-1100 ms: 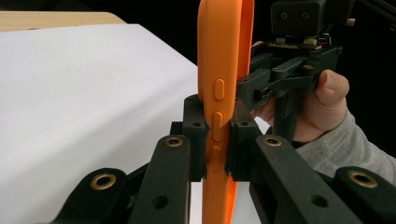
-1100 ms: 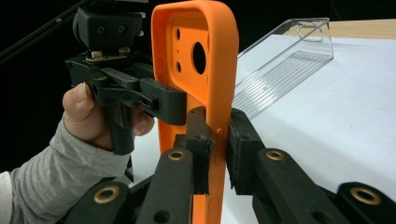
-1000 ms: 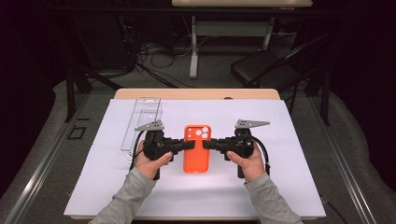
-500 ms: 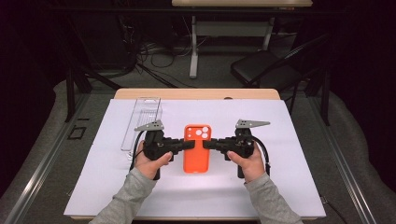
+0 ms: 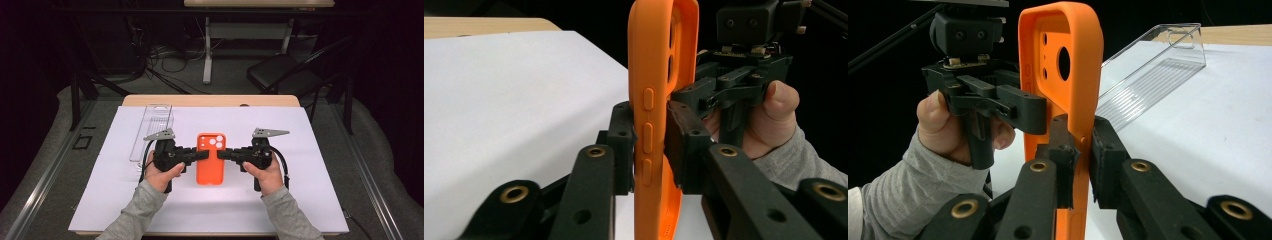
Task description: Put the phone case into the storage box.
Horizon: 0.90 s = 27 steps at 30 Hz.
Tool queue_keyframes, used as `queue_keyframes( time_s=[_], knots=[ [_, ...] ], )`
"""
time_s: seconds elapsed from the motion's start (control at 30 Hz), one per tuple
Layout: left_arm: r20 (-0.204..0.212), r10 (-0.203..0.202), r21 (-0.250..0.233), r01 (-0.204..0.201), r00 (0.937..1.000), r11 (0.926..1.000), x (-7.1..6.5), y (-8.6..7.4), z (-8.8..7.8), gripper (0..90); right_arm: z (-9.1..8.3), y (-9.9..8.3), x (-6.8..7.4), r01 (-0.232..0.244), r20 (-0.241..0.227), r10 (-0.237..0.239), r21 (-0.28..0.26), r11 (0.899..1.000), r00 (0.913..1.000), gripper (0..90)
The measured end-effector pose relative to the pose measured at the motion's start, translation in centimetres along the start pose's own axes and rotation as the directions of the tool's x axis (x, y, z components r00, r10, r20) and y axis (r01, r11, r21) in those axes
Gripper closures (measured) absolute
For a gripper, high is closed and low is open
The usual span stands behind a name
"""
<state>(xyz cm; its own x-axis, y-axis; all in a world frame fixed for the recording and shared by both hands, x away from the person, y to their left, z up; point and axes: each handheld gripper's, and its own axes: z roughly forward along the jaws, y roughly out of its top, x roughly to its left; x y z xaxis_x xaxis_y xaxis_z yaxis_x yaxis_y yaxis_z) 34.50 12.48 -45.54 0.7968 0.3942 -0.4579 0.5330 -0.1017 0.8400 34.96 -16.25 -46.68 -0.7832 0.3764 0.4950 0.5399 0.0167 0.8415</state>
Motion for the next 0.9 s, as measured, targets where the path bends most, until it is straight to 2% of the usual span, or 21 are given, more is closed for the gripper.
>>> queue_keyframes(
  time_s=[0.13, 0.23, 0.37, 0.67, 0.9],
  knots=[
    [-0.010, 0.004, -0.003, -0.004, 0.9999, 1.0000, 0.0, 0.1, -0.2, 63.4, -0.2, 0.0, 0.0, 0.001, 0.013, -0.001, -0.012, 1.000, 0.9999, 82.0],
    [-0.027, 0.008, -0.023, -0.009, 0.9996, 0.9997, 0.0, 0.1, -0.4, 58.1, -0.2, 0.0, -0.1, 0.003, 0.021, -0.003, -0.008, 1.000, 0.9998, 82.0],
    [-0.052, 0.020, -0.031, -0.022, 0.9985, 0.9993, 0.1, 0.3, -0.6, 55.0, -0.3, 0.1, -0.1, 0.002, 0.028, -0.002, -0.009, 1.000, 0.9996, 82.0],
    [-0.077, 0.040, -0.043, -0.044, 0.9962, 0.9981, 0.1, 0.7, -1.4, 51.9, -0.6, 0.2, -0.1, 0.003, 0.048, -0.003, -0.013, 1.000, 0.9988, 81.9],
    [-0.087, 0.042, -0.045, -0.046, 0.9953, 0.9979, 0.4, 0.9, -1.9, 51.9, -0.8, 0.3, -0.2, 0.008, 0.057, -0.007, -0.016, 1.000, 0.9983, 81.9]
  ],
)
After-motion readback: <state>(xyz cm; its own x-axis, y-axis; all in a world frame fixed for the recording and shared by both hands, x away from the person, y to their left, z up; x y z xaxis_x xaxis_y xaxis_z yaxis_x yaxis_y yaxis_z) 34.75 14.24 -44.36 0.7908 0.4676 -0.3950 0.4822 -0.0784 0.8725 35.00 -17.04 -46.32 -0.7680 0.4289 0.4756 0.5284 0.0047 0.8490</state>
